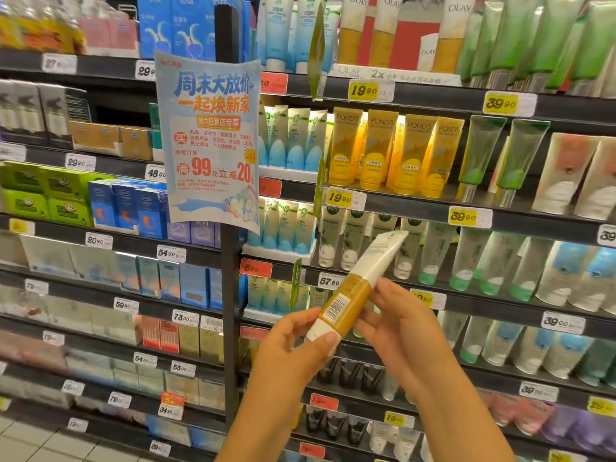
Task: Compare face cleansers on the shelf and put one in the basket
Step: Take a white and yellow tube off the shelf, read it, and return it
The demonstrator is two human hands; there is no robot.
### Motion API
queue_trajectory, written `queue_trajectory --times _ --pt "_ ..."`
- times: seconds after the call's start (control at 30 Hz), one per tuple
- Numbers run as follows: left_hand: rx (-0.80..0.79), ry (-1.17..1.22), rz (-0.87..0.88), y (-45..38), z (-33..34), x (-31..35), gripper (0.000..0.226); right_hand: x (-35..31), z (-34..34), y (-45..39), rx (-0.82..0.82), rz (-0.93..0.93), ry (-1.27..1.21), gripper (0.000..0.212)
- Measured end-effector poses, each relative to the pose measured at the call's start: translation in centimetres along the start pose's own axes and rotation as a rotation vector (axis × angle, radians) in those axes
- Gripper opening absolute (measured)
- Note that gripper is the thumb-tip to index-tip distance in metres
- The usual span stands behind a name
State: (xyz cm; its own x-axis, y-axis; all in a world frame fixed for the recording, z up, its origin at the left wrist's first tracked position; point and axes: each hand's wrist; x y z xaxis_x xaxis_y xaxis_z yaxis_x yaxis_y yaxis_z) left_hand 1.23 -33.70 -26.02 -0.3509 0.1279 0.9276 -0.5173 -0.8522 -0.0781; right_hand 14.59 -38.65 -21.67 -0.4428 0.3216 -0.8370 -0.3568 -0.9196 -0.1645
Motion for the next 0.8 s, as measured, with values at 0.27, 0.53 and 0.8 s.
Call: queue_trajectory --times 0.27,0.53,0.8 --pt "-0.164 0.485 -0.289 0.5 0.1 0.8 0.046 -0.1 -0.6 -0.1 -0.006 0.022 -0.038 0.028" --pt "-0.361 0.591 -0.385 1.4 0.9 2.1 0.033 -0.4 -0.5 0.0 0.026 0.079 -0.078 0.031" --pt "-0.403 0.646 -0.462 1.5 2.6 2.5 0.035 -1.5 -0.8 0.7 0.152 0.156 -0.066 0.019"
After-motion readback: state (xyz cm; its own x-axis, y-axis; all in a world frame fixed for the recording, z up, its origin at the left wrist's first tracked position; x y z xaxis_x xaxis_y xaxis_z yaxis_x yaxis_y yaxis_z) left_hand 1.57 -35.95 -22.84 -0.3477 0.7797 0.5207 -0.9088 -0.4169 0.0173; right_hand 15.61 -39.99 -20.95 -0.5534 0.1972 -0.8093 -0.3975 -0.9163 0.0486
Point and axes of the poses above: each hand's wrist, its own y-axis away from the middle knuckle, its own z-axis out of the palm, x = y × z, and after that the axes turned 3 degrees about -x, right-handed
